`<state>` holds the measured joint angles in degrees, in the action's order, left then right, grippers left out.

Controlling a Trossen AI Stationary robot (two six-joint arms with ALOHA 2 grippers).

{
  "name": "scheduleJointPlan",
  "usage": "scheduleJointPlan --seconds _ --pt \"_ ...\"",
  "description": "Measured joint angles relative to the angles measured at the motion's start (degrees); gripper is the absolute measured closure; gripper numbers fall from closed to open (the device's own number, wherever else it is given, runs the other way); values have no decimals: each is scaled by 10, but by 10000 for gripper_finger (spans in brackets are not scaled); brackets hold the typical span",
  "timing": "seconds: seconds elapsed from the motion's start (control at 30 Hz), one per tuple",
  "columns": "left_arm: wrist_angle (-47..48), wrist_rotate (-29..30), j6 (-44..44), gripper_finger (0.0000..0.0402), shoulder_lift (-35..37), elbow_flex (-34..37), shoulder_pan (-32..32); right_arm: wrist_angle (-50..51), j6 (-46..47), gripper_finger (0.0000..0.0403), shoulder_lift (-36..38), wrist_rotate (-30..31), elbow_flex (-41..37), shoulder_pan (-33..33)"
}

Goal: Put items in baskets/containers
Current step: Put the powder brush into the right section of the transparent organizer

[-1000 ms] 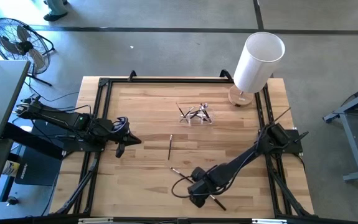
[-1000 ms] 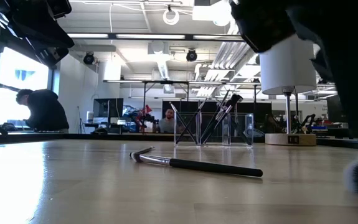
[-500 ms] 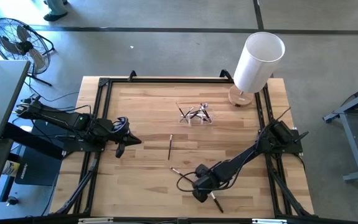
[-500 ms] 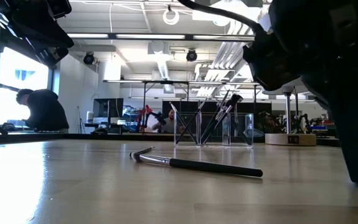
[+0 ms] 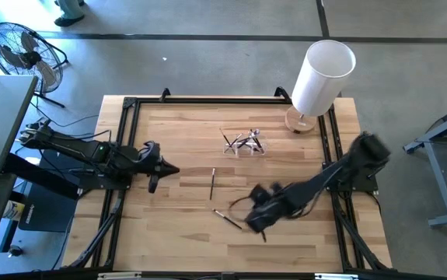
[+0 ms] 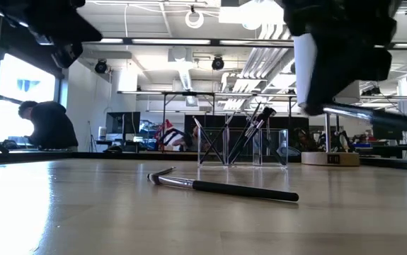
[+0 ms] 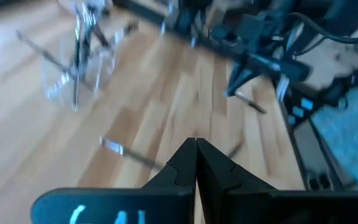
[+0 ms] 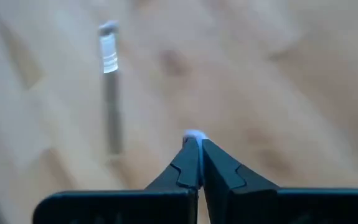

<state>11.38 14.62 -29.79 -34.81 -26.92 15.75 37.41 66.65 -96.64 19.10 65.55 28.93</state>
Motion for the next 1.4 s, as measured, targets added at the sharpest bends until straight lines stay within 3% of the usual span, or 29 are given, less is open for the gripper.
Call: scheduleJointPlan --seconds 0.23,0.37,0.5,0.63,0.83,1.2,1.4 --pt "-92 67 71 401 0 0 0 -118 -80 402 291 116 -217 -74" --pt "-103 131 86 401 -6 0 0 -280 -249 402 432 120 -321 -166" --pt "-128 194 86 401 -36 0 0 -510 -421 402 501 74 -411 -283" --pt "-184 253 86 401 -81 0 0 -686 -512 402 501 -6 -466 -401" --pt "-258 342 86 383 -166 0 0 -727 -556 403 442 -117 -484 -503" --pt "-335 385 47 239 -284 -25 0 -735 -591 399 331 -220 -486 -525" --pt "-266 374 81 225 -315 -84 -14 -774 -587 397 337 -189 -486 -525"
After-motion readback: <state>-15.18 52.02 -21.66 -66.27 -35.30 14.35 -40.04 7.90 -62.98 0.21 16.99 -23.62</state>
